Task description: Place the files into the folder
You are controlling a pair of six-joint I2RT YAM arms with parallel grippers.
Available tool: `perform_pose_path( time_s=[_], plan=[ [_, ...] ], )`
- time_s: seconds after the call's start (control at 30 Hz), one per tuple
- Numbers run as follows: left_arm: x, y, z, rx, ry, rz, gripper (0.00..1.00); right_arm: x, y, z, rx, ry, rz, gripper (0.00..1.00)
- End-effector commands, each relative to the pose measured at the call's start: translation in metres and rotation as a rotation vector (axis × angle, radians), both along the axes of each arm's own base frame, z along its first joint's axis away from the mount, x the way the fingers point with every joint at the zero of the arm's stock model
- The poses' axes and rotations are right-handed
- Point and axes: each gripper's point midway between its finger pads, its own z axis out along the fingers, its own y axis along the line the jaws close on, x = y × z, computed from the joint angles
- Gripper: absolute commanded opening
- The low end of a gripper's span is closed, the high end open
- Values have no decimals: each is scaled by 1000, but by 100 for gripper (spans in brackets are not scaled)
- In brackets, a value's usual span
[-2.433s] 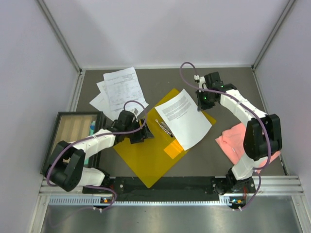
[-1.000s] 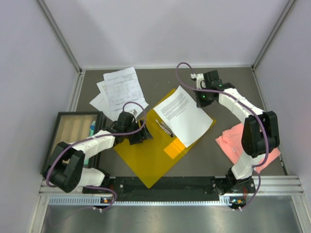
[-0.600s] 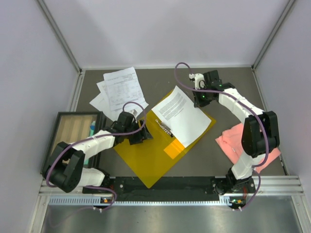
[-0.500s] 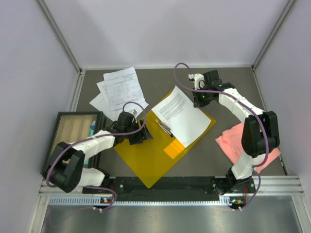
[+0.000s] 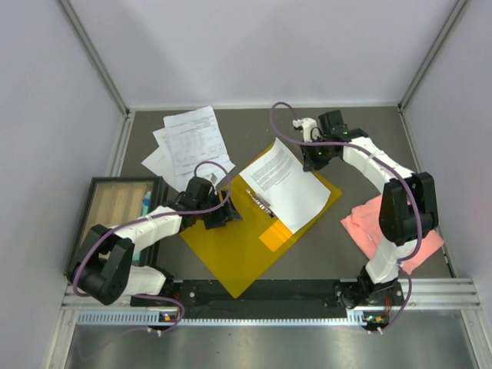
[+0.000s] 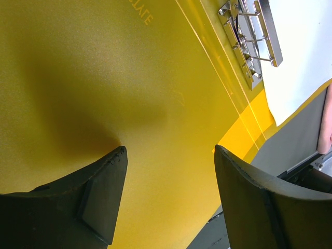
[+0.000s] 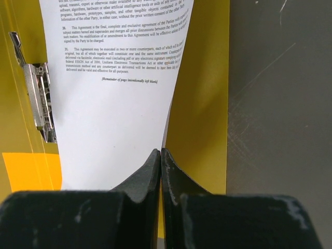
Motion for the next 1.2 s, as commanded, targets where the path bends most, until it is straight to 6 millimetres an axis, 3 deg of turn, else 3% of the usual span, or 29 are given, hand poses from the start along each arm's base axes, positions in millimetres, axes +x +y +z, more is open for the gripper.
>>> perform_pose_path(
  time_s=[0.0,0.07,0.1,0.5,0.67,0.8,1.17],
  plan=[
    [10,-8,19,-30,-61,-21,72,9,0,18,-7,-35,-19,0],
    [10,-9,19,-29,-62,-23,72,9,-2,18,0,-33,-37,3],
    [11,-9,19,-31,-64,-22,72,11,-3,18,5,-32,-57,11],
    [8,-8,18,-34,-65,-24,72,9,4,1,51,15,-66,25],
    [7,-8,17,-34,-62,-25,72,9,7,-11,56,47,-64,16],
    [7,-7,17,-31,-61,-25,72,10,4,-13,34,34,-69,0],
    [9,-8,19,-27,-63,-25,72,15,5,-8,24,-3,-14,0]
  ],
)
